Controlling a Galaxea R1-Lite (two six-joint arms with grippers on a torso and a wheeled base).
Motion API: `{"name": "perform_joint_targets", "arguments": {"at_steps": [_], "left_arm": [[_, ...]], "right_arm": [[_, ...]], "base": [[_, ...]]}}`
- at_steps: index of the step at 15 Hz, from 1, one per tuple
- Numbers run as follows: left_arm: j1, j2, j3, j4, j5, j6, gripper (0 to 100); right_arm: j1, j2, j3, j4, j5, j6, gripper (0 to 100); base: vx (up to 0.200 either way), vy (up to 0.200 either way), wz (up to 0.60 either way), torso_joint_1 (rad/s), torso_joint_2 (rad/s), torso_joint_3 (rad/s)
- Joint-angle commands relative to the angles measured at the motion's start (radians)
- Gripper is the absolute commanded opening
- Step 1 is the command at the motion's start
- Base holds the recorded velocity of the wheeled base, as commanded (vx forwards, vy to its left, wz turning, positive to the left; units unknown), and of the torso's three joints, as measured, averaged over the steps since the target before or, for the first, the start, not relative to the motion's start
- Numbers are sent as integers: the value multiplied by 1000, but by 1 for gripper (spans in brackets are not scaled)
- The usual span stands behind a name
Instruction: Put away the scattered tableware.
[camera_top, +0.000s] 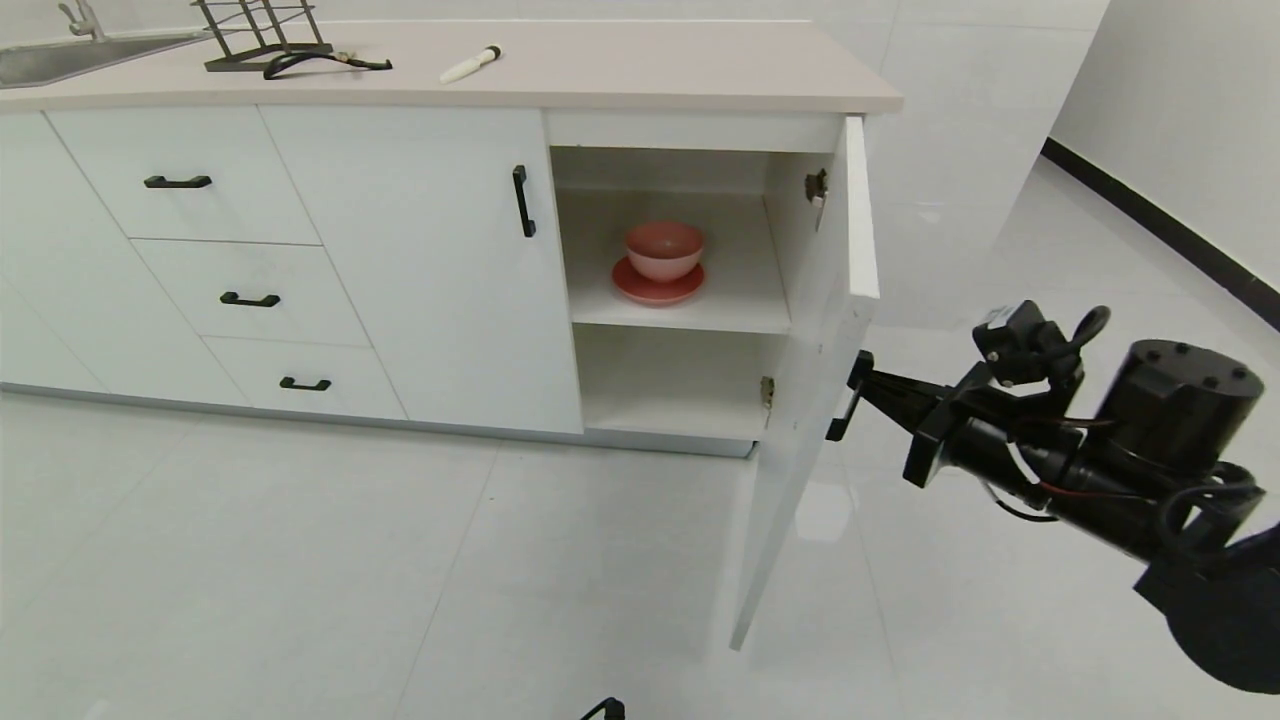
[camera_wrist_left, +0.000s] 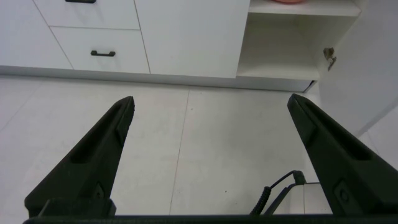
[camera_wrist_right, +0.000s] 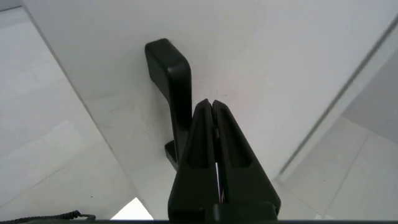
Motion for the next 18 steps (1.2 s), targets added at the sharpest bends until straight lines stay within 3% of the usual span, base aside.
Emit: {"name": "perform_joint_targets", "arguments": {"at_steps": [1,9,18], "left_arm": [[0,1,0,-1,0,0,100],[0,1,0,-1,0,0,100],[0,1,0,-1,0,0,100]], "right_arm": [[57,83,-65,-1,0,1,0],[131,127,-204,-1,-1,6,0],[151,262,-390,-1,-1,6,0]], "base": [[0,0,0,0,0,0],[0,0,0,0,0,0],[0,0,0,0,0,0]]}}
